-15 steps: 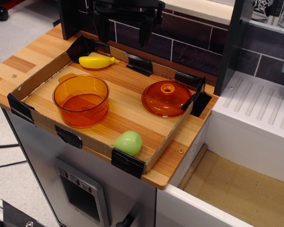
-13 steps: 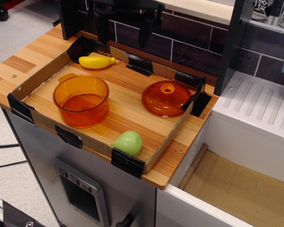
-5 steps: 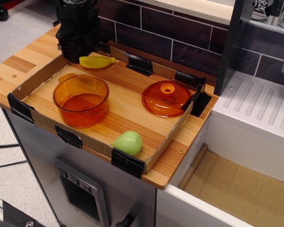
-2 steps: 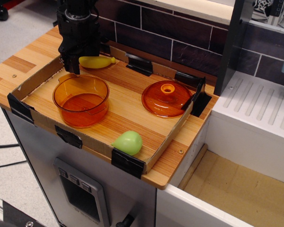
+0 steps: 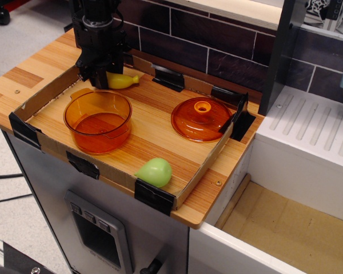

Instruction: Put banana in pot

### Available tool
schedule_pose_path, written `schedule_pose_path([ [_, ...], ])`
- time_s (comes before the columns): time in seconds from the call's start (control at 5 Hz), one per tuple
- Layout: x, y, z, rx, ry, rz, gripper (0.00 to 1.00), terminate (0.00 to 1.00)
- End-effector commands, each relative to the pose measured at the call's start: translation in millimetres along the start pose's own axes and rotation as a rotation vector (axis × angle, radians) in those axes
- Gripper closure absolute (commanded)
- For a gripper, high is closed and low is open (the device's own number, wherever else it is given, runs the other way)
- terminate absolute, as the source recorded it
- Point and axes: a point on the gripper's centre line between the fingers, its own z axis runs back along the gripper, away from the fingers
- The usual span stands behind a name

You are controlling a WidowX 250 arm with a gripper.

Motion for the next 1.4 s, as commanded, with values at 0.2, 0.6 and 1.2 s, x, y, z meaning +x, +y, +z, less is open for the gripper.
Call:
schedule_pose_path([
  [0.2,4,-17,82,-0.157,0.063,0.073,1.0,0.0],
  [0.6,-20,27,111,-0.159,0.139,-0.053,1.0,0.0],
  [1.2,-27,72,76,-0.096,0.086,-0.191,1.0,0.0],
])
